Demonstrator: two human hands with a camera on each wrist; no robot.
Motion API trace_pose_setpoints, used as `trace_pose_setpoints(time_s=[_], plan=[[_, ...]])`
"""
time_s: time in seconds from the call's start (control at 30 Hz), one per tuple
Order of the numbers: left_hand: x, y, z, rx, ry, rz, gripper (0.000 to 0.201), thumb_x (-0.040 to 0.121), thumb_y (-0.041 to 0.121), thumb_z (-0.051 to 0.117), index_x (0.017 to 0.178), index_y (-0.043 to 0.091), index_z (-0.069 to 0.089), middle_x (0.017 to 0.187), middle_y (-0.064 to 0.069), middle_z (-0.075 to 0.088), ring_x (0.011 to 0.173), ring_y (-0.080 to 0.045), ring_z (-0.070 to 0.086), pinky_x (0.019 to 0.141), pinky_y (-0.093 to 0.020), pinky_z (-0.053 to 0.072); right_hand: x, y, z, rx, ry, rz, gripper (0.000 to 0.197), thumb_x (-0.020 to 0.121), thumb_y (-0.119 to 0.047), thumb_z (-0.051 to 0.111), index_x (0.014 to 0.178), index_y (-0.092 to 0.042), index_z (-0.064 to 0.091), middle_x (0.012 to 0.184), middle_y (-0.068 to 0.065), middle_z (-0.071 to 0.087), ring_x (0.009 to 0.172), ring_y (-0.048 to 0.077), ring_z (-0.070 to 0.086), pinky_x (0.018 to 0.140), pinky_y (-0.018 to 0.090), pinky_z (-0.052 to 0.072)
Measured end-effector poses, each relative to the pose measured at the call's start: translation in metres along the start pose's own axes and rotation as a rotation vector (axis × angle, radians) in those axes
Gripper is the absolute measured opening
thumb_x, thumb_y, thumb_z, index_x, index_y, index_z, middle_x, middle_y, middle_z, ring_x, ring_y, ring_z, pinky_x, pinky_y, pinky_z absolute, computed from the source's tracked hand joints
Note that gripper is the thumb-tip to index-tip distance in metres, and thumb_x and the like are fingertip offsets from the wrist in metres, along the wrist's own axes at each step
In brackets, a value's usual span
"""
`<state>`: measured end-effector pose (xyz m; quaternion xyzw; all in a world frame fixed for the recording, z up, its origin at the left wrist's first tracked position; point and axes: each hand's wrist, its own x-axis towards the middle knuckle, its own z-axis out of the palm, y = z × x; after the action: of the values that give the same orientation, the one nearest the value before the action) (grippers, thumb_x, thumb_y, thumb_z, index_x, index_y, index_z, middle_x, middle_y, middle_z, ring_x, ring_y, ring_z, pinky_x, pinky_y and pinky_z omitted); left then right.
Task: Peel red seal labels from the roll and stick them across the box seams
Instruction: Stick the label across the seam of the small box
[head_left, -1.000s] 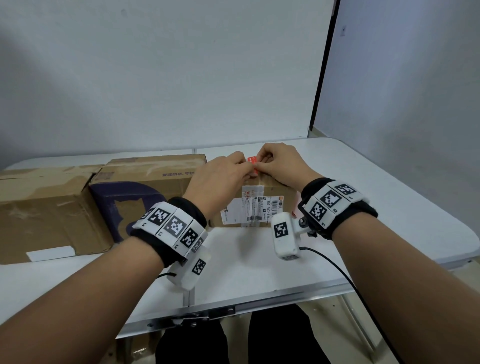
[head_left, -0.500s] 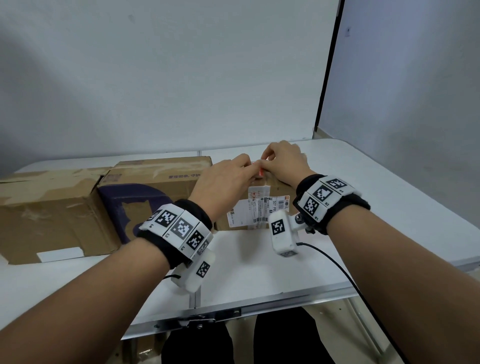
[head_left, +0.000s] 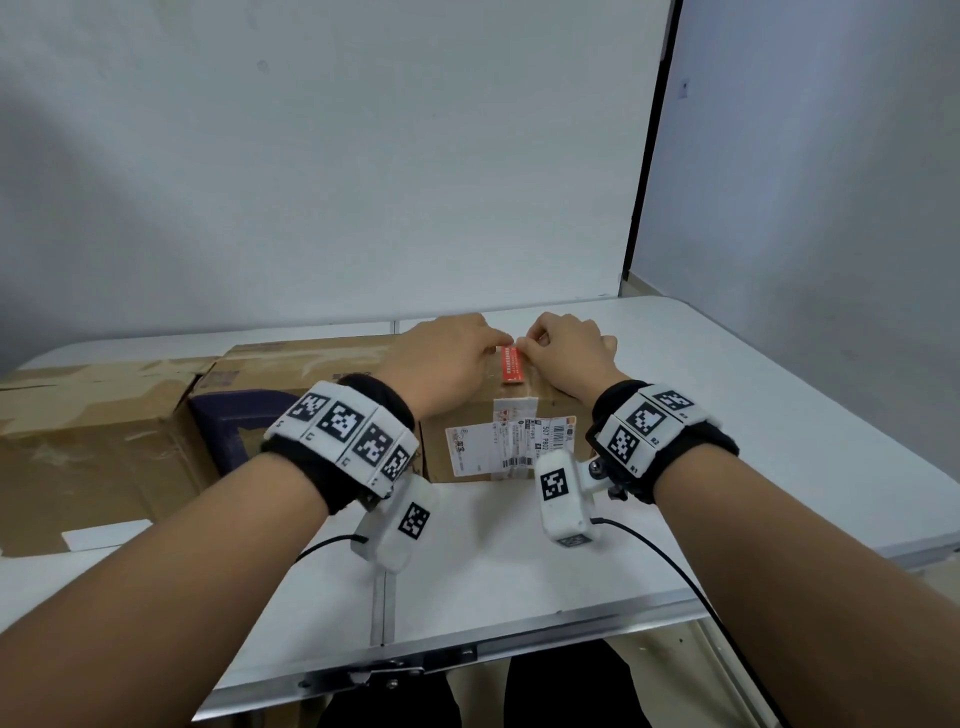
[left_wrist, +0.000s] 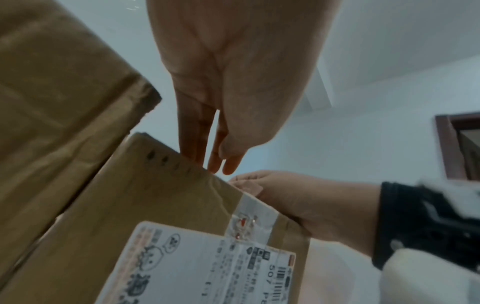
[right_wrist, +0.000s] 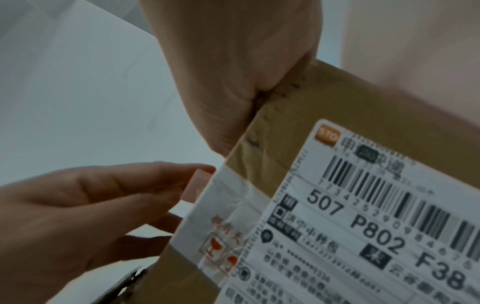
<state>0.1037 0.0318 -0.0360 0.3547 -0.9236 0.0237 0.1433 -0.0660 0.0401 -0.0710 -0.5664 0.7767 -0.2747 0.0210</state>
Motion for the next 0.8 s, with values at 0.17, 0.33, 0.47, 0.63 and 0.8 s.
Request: trace_pose_setpoints(time_s=[0.17,0.33,0.47,0.63,0.8], plan=[[0.005,0.006,0.010,0.225,-0.047,0.063,0.035,0.097,0.028,0.038,0.125,0.030,0.059,0.118,0.002,0.057,0.098,-0.023,0.054,0.073,-0.042,0.052,-0.001,-0.002,0.000,-0.024,-0.005,-0.001,0.025,0.092,-0.036,0.044,0.103,-0.022,0.062,0.110,0.001,0.062,0.113,0.026,0.050,0.089,0.040,0.029],[0.006,0.005,0.012,0.200,-0.068,0.030,0.036,0.097,0.028,0.039,0.129,0.028,0.056,0.119,0.002,0.053,0.101,-0.023,0.050,0.079,-0.044,0.051,-0.001,-0.001,0.000,0.003,-0.010,0.002,0.025,0.090,-0.039,0.047,0.102,-0.022,0.062,0.111,0.001,0.063,0.114,0.025,0.051,0.090,0.039,0.029],[0.009,0.006,0.010,0.172,-0.092,0.003,0.037,0.097,0.024,0.038,0.127,0.026,0.059,0.116,0.000,0.053,0.101,-0.023,0.052,0.081,-0.044,0.050,-0.001,0.000,0.002,0.015,-0.005,0.005,0.027,0.090,-0.041,0.049,0.102,-0.022,0.063,0.111,0.000,0.064,0.113,0.025,0.052,0.093,0.041,0.030],[0.009,0.002,0.010,0.114,-0.094,-0.005,0.040,0.095,0.019,0.040,0.129,0.025,0.059,0.117,-0.001,0.054,0.104,-0.023,0.053,0.085,-0.042,0.049,-0.001,0.001,0.004,0.034,0.010,0.003,0.027,0.089,-0.042,0.050,0.100,-0.023,0.065,0.108,-0.001,0.066,0.112,0.024,0.054,0.094,0.042,0.031],[0.008,0.000,0.015,0.111,-0.115,-0.014,0.042,0.097,0.022,0.035,0.137,0.025,0.049,0.126,-0.002,0.048,0.108,-0.025,0.047,0.089,-0.040,0.045,-0.001,0.000,0.002,0.037,0.007,0.008,0.027,0.089,-0.043,0.050,0.099,-0.023,0.065,0.107,-0.002,0.067,0.111,0.024,0.054,0.095,0.042,0.031]])
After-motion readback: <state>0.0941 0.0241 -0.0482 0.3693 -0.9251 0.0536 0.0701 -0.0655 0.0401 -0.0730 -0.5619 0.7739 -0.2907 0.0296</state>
